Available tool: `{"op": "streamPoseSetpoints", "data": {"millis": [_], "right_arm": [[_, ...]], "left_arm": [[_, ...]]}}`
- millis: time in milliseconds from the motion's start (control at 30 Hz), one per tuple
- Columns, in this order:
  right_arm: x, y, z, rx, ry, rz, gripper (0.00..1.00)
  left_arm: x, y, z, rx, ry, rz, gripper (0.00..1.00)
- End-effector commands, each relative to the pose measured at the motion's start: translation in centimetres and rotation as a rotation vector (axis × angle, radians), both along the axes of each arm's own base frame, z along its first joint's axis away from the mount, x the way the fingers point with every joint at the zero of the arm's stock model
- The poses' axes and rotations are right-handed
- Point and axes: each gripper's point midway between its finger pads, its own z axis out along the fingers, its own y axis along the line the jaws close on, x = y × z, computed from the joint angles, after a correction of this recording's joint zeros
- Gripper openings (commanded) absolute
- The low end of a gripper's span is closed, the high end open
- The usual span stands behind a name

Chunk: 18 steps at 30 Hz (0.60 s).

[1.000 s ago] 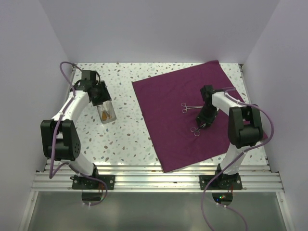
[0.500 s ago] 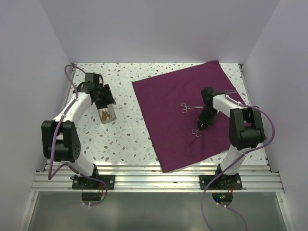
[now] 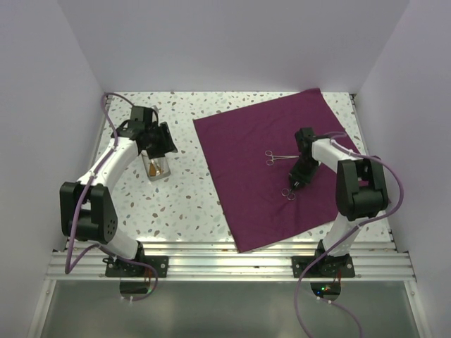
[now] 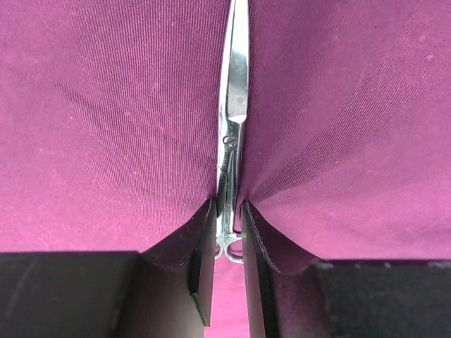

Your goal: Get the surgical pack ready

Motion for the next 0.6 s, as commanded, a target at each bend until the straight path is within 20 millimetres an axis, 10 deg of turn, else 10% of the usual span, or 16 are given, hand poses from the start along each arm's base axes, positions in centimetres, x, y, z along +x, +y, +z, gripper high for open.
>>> {"op": "streamPoseSetpoints", "data": {"millis": [0, 567], "right_arm": [[1.1, 0.4, 2.8, 0.014, -0.087, 0.013, 0.24], [0.5, 1.8, 2.0, 0.056, -0.052, 0.003, 0.32]], "left_arm": [[-0.1, -0.1, 2.0, -0.008, -0.048, -0.002, 0.56], [0.6, -0.8, 0.8, -0.028, -0.022, -0.03, 0.56]]}}
